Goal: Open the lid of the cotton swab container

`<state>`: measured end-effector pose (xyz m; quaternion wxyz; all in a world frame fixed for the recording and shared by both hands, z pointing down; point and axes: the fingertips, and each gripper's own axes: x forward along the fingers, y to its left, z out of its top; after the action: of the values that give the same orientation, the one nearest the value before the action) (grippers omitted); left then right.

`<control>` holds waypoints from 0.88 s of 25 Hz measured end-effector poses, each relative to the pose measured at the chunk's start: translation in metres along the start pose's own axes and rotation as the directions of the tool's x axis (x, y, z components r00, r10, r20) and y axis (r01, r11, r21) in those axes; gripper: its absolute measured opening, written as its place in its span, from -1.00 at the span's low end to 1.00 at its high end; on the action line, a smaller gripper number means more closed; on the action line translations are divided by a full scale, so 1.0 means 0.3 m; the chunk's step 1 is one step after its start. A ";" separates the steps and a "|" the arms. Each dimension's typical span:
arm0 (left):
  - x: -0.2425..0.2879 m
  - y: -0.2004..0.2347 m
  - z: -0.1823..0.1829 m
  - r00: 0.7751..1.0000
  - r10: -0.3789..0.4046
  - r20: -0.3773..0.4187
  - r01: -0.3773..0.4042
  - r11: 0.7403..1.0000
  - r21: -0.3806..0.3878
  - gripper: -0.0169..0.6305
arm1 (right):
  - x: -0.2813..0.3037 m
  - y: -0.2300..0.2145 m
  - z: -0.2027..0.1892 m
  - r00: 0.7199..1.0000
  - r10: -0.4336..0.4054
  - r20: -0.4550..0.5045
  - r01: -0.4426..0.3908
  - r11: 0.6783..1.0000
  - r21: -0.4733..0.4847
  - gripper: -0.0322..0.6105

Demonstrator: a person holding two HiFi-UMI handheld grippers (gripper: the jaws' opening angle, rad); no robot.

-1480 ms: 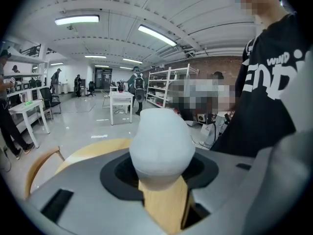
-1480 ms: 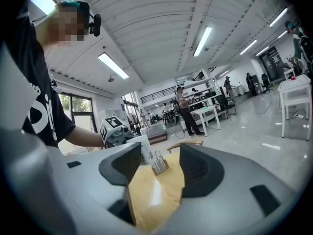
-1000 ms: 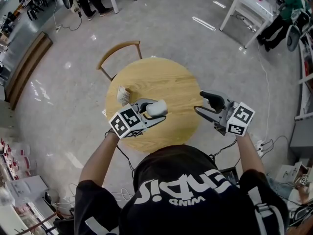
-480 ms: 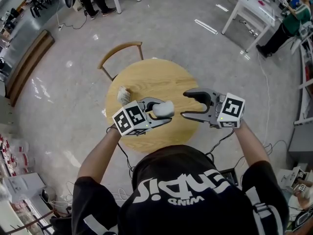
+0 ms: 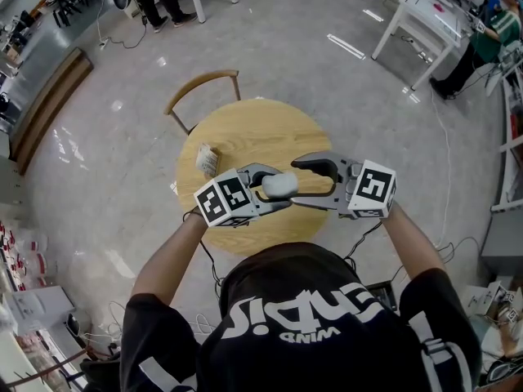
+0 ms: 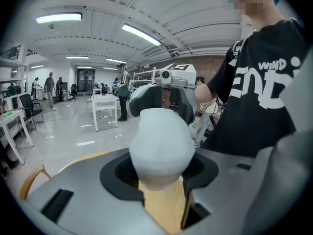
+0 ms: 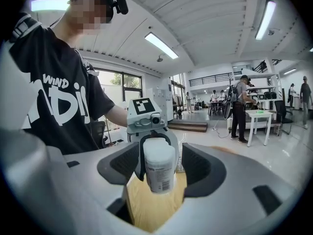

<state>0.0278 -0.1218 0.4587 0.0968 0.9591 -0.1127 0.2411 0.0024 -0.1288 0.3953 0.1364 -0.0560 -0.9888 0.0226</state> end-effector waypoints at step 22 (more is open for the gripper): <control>0.028 -0.043 -0.013 0.999 -0.045 -0.028 0.045 0.999 0.016 -0.29 | 0.067 0.042 -0.044 0.999 0.033 -0.023 -0.034 0.999 -0.008 -0.13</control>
<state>0.0366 -0.1099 0.4644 0.0959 0.9587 -0.0876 0.2529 -0.0119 -0.1137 0.4126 0.1471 -0.0734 -0.9862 0.0203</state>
